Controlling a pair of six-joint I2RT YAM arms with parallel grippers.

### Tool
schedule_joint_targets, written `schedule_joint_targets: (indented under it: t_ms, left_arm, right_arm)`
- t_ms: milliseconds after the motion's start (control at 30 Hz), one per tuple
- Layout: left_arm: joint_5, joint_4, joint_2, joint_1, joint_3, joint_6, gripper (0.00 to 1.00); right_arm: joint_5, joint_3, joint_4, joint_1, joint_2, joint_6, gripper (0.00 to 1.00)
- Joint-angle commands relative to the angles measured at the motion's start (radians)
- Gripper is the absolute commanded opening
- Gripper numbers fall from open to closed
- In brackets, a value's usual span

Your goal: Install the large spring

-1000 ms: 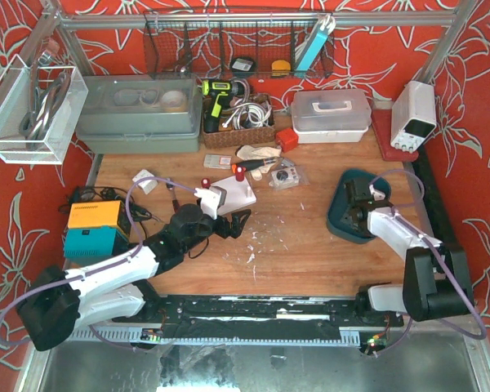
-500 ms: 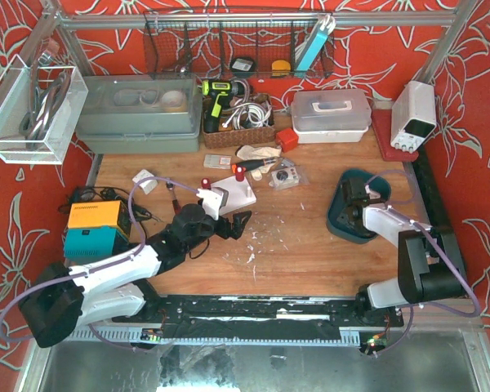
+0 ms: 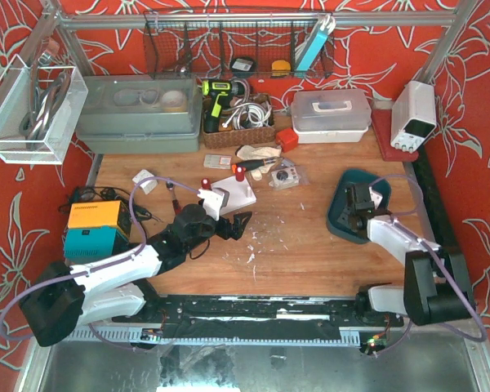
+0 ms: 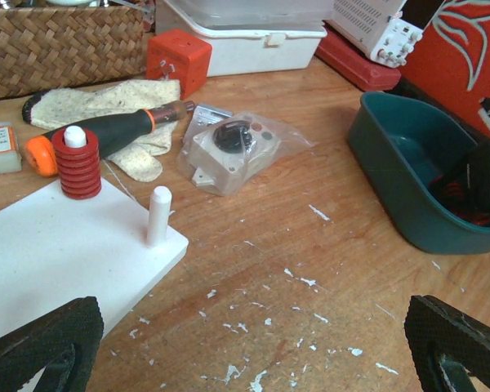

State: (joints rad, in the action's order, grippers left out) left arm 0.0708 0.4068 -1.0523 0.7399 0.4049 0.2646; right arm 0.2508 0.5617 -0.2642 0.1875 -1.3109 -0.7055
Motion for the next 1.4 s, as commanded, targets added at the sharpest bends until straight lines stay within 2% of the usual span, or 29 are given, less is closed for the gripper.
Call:
schedule_joint_targets:
  t_ms: [0,267,500,667,900,1067,1167,1367]
  left_arm:
    - [0.017,0.036,-0.011,0.007,0.017,-0.015,1.0]
    - [0.019,0.037,-0.019,0.009,0.02,-0.013,1.0]
    - [0.039,0.023,-0.034,0.009,0.026,-0.007,1.0]
    - [0.09,0.015,-0.031,0.009,0.021,0.001,1.0]
    - [0.115,0.021,-0.04,0.003,0.008,0.049,1.0]
    - [0.084,-0.018,-0.032,-0.019,0.026,0.115,1.0]
    - [0.014,-0.033,0.001,-0.022,0.026,0.16,0.92]
    - [-0.139,-0.044,0.101,-0.022,0.029,0.25,0.7]
  right_arm:
    - [0.003,-0.027,0.041,-0.006,0.106,0.016,0.19]
    - [0.042,0.006,0.008,0.04,0.257,0.05,0.14]
    - [0.162,0.069,0.01,0.214,0.346,0.134,0.13]
    - [0.148,0.111,0.059,0.338,0.36,0.185,0.13]
    - [0.028,0.061,0.283,0.494,0.345,0.321,0.13]
    - [-0.07,-0.056,0.541,0.599,0.34,0.477,0.12]
    - [-0.113,-0.08,0.611,0.655,0.312,0.547,0.13]
    - [-0.141,-0.157,0.801,0.754,0.266,0.663,0.13]
